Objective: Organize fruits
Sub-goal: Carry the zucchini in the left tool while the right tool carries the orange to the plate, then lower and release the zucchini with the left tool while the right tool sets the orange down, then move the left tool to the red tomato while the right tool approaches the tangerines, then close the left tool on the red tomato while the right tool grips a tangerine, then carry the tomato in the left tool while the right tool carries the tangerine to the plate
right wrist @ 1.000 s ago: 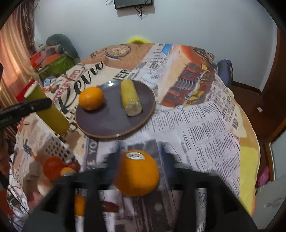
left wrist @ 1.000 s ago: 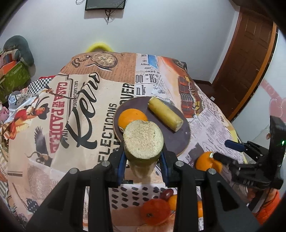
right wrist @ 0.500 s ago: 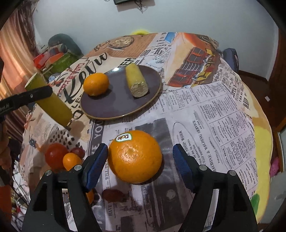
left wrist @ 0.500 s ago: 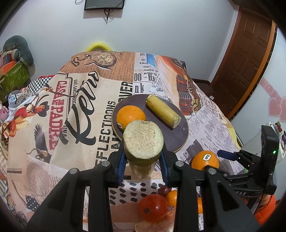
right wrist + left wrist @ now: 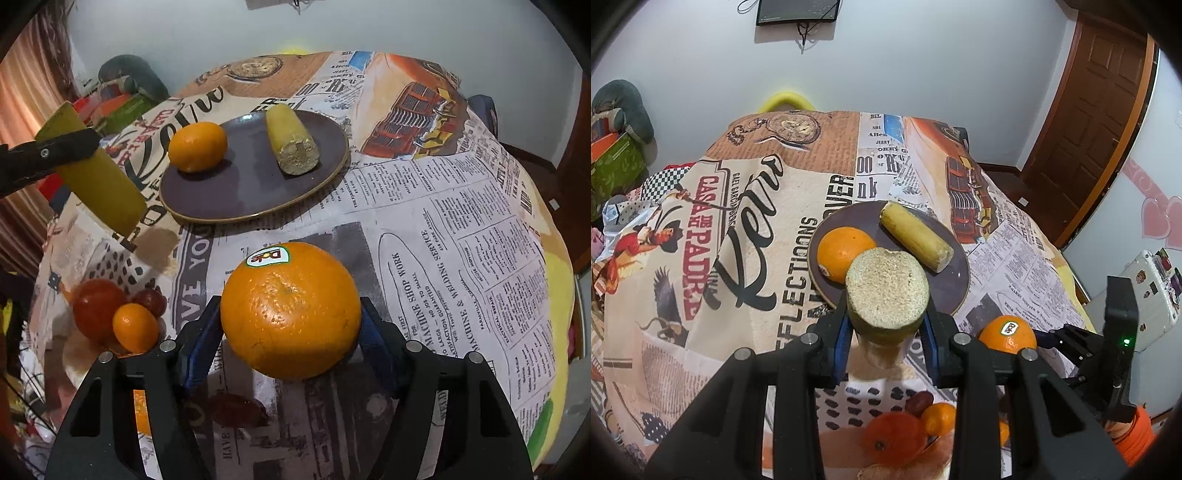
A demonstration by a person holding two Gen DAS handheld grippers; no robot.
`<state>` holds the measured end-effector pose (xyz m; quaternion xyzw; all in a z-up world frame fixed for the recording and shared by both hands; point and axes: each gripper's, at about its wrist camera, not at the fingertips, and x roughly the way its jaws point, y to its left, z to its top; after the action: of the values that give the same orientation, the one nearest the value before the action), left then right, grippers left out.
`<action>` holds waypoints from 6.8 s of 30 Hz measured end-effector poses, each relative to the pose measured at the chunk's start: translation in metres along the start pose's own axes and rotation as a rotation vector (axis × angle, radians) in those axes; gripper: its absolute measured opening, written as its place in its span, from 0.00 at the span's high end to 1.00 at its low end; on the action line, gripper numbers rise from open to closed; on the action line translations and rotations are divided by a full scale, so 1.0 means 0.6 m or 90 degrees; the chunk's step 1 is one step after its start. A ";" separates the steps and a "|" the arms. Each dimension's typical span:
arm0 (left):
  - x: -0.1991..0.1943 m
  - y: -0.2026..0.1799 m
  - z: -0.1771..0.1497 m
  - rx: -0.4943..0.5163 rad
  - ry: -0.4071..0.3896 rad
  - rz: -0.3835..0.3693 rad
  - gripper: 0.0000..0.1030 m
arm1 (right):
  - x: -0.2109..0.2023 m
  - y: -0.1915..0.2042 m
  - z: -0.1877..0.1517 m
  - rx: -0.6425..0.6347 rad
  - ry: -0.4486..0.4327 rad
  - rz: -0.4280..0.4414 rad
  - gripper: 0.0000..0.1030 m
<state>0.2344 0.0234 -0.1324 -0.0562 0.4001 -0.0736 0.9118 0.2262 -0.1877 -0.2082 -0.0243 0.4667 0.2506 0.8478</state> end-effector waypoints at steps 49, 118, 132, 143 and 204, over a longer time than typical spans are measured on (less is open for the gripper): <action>0.096 0.038 0.087 0.023 0.003 0.037 0.58 | 0.021 0.031 0.135 -0.064 -0.085 0.018 0.35; -0.059 0.001 -0.134 0.005 0.048 0.034 0.42 | -0.113 0.108 0.031 -0.104 -0.079 -0.011 0.34; 0.004 -0.018 -0.171 -0.001 0.107 0.008 0.42 | -0.097 0.106 -0.006 -0.093 -0.054 0.006 0.34; 0.019 -0.003 -0.176 -0.029 0.115 -0.025 0.55 | -0.067 0.113 -0.007 -0.094 -0.016 0.051 0.56; 0.041 0.003 0.017 -0.022 -0.015 -0.013 0.56 | -0.076 0.046 0.144 -0.073 -0.152 0.007 0.70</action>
<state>0.2587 0.0213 -0.1438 -0.0770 0.3902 -0.0750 0.9144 0.2612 -0.1581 -0.1172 -0.0404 0.3472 0.2825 0.8933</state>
